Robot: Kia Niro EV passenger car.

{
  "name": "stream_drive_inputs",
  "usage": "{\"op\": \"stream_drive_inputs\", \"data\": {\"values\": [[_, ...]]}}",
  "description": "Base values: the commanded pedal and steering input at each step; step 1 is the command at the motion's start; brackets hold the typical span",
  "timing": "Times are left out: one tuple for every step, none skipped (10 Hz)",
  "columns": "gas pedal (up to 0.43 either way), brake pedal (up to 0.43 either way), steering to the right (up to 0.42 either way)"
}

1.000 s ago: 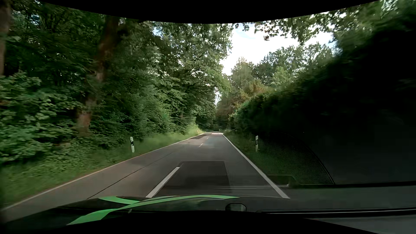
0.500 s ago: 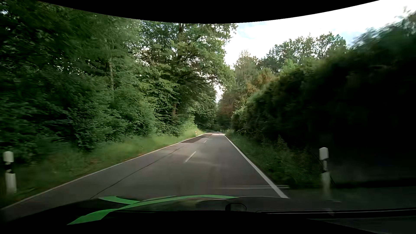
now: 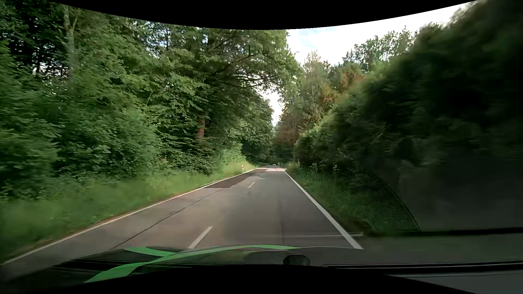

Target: Follow the waypoints while adhering to traffic rules and regulations

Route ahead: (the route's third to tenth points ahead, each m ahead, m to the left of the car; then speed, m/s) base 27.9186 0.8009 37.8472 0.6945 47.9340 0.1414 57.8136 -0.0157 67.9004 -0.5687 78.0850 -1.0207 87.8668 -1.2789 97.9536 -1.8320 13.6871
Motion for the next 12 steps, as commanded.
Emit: {"op": "stream_drive_inputs", "data": {"values": [[0.177,0.000,-0.005],[0.177,0.000,-0.004],[0.157,0.000,-0.005],[0.150,0.000,-0.004],[0.150,0.000,-0.004],[0.150,0.000,-0.004],[0.150,0.000,-0.002],[0.150,0.000,0.000],[0.138,0.000,0.001],[0.138,0.000,0.001],[0.138,0.000,0.002],[0.138,0.000,0.003]]}}
